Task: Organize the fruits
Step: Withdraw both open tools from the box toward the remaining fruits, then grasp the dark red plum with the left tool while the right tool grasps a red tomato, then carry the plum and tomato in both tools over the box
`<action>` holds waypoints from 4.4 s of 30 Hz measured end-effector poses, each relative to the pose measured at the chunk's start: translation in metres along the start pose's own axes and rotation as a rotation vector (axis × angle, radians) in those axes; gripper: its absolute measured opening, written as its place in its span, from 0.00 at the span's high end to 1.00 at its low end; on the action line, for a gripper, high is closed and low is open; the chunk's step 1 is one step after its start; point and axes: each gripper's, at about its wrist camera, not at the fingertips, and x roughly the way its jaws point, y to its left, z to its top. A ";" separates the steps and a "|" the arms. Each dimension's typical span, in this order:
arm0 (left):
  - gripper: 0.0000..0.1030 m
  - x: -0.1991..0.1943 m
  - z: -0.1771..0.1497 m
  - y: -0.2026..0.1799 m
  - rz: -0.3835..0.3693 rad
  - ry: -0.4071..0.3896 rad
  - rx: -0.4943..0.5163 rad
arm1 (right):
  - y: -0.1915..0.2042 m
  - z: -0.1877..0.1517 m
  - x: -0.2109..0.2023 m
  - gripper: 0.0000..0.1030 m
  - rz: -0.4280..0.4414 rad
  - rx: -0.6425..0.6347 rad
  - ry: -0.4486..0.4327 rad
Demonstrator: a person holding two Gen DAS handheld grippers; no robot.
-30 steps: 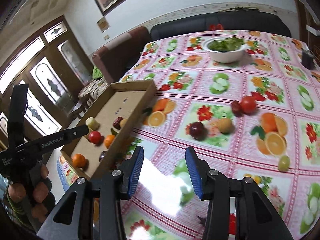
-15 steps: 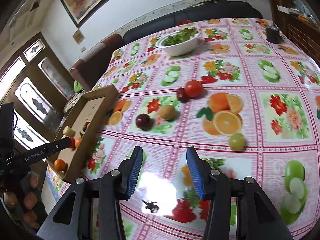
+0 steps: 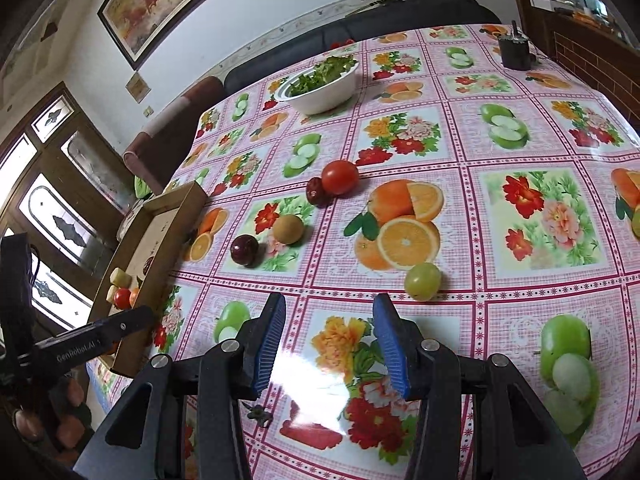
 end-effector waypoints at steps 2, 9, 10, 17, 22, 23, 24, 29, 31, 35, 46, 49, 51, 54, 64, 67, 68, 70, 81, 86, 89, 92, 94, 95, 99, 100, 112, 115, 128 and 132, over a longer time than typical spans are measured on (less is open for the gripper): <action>0.56 0.002 0.000 -0.003 -0.008 0.005 0.007 | -0.002 0.000 0.001 0.53 -0.003 0.004 0.002; 0.56 0.011 0.002 -0.010 -0.025 0.027 0.017 | -0.004 0.000 0.005 0.53 -0.001 0.004 0.010; 0.56 0.012 0.003 -0.011 -0.026 0.029 0.019 | -0.004 0.001 0.006 0.53 -0.002 0.004 0.012; 0.57 0.025 0.019 -0.032 -0.072 0.009 0.091 | 0.004 0.016 0.018 0.53 -0.022 -0.037 0.008; 0.57 0.044 0.035 -0.039 -0.111 0.027 0.093 | 0.012 0.046 0.040 0.53 -0.064 -0.081 0.003; 0.57 0.049 0.039 -0.042 -0.116 0.030 0.093 | 0.011 0.053 0.047 0.53 -0.073 -0.083 0.008; 0.57 0.051 0.042 -0.044 -0.121 0.028 0.095 | 0.011 0.058 0.053 0.53 -0.083 -0.082 0.013; 0.53 0.062 0.055 -0.050 -0.155 0.023 0.088 | 0.008 0.083 0.083 0.53 -0.118 -0.072 0.026; 0.53 0.061 0.059 -0.052 -0.156 0.002 0.081 | 0.007 0.091 0.092 0.53 -0.111 -0.062 0.027; 0.53 0.066 0.059 -0.055 -0.208 0.023 0.094 | 0.002 0.096 0.106 0.53 -0.097 -0.036 0.047; 0.53 0.079 0.060 -0.073 -0.267 0.041 0.112 | -0.002 0.095 0.106 0.53 -0.058 -0.008 0.047; 0.55 0.080 0.060 -0.077 -0.286 0.041 0.121 | -0.001 0.095 0.106 0.53 -0.051 -0.011 0.048; 0.73 0.081 0.061 -0.079 -0.303 0.047 0.122 | 0.000 0.094 0.107 0.54 -0.046 -0.012 0.048; 0.76 0.082 0.060 -0.079 -0.295 0.041 0.127 | 0.002 0.093 0.105 0.66 -0.045 -0.025 0.035; 0.76 0.059 0.051 -0.048 -0.236 -0.009 0.078 | 0.011 0.081 0.077 0.66 -0.061 -0.058 -0.022; 0.76 0.049 0.048 -0.036 -0.186 -0.026 0.062 | 0.018 0.074 0.066 0.66 -0.040 -0.064 -0.030; 0.76 0.043 0.046 -0.029 -0.158 -0.038 0.055 | 0.022 0.071 0.063 0.66 -0.033 -0.069 -0.031; 0.76 0.035 0.044 -0.022 -0.108 -0.066 0.054 | 0.032 0.066 0.056 0.66 -0.010 -0.080 -0.035; 0.76 0.005 0.040 0.026 -0.003 -0.135 -0.003 | 0.090 0.048 0.045 0.67 0.060 -0.182 -0.025; 0.76 -0.001 0.036 0.036 0.007 -0.148 -0.018 | 0.107 0.045 0.043 0.67 0.076 -0.208 -0.020; 0.76 -0.004 0.036 0.043 0.011 -0.155 -0.023 | 0.116 0.044 0.042 0.67 0.080 -0.224 -0.019; 0.76 -0.007 0.036 0.050 0.019 -0.161 -0.031 | 0.125 0.044 0.043 0.67 0.090 -0.236 -0.015; 0.76 -0.009 0.036 0.056 0.024 -0.165 -0.040 | 0.132 0.043 0.043 0.67 0.096 -0.250 -0.013; 0.76 -0.009 0.036 0.058 0.027 -0.165 -0.042 | 0.136 0.042 0.044 0.67 0.100 -0.255 -0.011; 0.75 -0.012 0.038 0.070 0.041 -0.172 -0.057 | 0.149 0.040 0.049 0.67 0.112 -0.277 -0.002; 0.75 -0.013 0.039 0.073 0.046 -0.173 -0.060 | 0.154 0.040 0.050 0.67 0.118 -0.284 0.001; 0.75 -0.013 0.047 0.105 0.074 -0.173 -0.106 | 0.186 0.038 0.069 0.67 0.154 -0.325 0.031; 0.75 -0.010 0.052 0.117 0.083 -0.166 -0.120 | 0.196 0.040 0.077 0.67 0.161 -0.335 0.040; 0.75 0.019 0.090 0.172 0.117 -0.114 -0.204 | 0.244 0.050 0.119 0.67 0.192 -0.382 0.080; 0.75 0.039 0.099 0.178 0.139 -0.067 -0.225 | 0.254 0.051 0.139 0.67 0.180 -0.394 0.108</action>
